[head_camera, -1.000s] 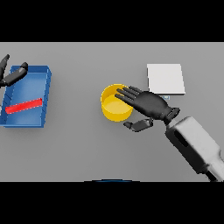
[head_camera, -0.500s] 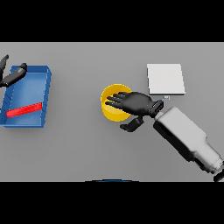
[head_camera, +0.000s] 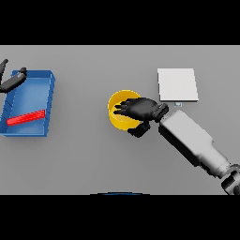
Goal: Pick up the red beaker and tilt it to pour out 1 green nut into yellow bowl. Pick up the yellow bowl and place it on the metallic measuring scale.
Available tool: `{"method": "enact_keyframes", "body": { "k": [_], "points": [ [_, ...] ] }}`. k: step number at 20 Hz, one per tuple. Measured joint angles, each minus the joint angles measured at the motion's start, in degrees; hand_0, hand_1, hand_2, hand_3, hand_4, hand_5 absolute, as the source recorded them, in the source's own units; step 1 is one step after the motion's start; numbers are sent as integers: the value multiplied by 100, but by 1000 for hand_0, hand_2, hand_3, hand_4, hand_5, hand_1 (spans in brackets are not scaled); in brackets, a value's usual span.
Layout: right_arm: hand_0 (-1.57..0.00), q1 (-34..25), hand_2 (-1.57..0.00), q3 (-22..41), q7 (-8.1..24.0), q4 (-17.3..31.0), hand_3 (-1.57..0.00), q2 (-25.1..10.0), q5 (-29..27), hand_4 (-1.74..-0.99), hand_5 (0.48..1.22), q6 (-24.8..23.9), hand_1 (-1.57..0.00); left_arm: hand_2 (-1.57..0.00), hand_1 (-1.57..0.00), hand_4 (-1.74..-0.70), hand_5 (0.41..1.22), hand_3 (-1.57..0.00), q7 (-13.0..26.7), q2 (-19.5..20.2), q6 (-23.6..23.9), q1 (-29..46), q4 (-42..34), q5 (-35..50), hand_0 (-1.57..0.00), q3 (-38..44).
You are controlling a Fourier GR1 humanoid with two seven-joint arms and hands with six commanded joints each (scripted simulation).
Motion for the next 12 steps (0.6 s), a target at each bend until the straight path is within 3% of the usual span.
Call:
{"method": "enact_keyframes", "body": {
  "k": [1,2,3,5,8,12],
  "points": [
    [-193,54,-189,48,-26,-76,-215,-13,29,-1309,891,-9,-183,1,1,-791,711,1,-30,-17,-5,16,-41,22,1,-3],
    [-455,10,-349,40,-119,3,-322,-16,36,-1363,957,-50,-407,1,1,-789,710,1,-23,6,0,55,-80,30,1,13],
    [-678,18,-594,26,-173,-25,-572,-48,32,-1435,1010,-76,-640,1,1,-788,710,1,3,4,-11,23,-51,14,1,-3],
    [-999,10,-945,22,-198,-38,-792,-32,-15,-1540,1086,-52,-975,1,1,-787,707,1,-48,11,-6,13,-49,39,1,26],
    [-1278,-5,-1187,49,-322,-33,-1027,-80,-66,-1637,1152,-29,-1266,1,1,-784,712,1,26,-46,-13,-25,-57,6,1,-45],
    [-1451,73,-1330,44,-232,-246,-1171,-206,-185,-1698,1193,183,-1446,1,1,-785,712,1,27,69,-72,-59,-24,13,1,4]
  ]
}}
